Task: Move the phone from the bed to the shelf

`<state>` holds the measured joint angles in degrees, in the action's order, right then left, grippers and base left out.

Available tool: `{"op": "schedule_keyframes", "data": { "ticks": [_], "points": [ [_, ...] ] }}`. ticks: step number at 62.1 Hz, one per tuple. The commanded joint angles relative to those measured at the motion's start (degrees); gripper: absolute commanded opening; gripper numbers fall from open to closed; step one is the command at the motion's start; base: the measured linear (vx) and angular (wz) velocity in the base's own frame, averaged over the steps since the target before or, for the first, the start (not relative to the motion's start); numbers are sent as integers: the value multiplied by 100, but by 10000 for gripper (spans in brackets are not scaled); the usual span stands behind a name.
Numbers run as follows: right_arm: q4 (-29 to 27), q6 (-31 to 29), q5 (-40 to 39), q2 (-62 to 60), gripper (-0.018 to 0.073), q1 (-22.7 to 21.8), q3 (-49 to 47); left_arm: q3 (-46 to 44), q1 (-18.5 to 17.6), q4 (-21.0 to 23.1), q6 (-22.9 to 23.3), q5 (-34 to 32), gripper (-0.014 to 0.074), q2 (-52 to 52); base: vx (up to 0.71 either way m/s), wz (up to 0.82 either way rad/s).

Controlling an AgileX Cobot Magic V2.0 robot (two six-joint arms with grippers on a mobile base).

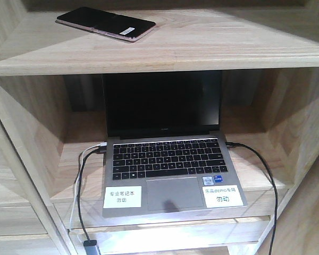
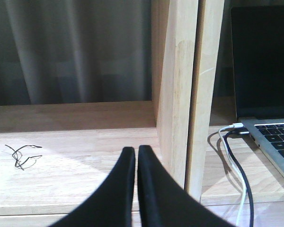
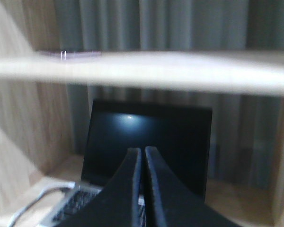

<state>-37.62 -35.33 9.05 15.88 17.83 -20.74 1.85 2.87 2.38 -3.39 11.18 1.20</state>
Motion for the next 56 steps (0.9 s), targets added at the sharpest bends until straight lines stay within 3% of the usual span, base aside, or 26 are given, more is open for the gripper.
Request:
{"op": "schedule_keyframes", "data": {
  "ticks": [1, 49, 56],
  "points": [
    [-64, -32, -406, -182, -5, -9, 104, 41, -44, 54, 0, -416, 1, 32, 0, 0],
    [-77, -32, -344, -340, -5, -9, 292, 41, -44, 54, 0, -416, 1, 32, 0, 0],
    [172, 52, -346, -340, -5, -9, 292, 41, -44, 54, 0, -416, 1, 32, 0, 0]
  ]
}}
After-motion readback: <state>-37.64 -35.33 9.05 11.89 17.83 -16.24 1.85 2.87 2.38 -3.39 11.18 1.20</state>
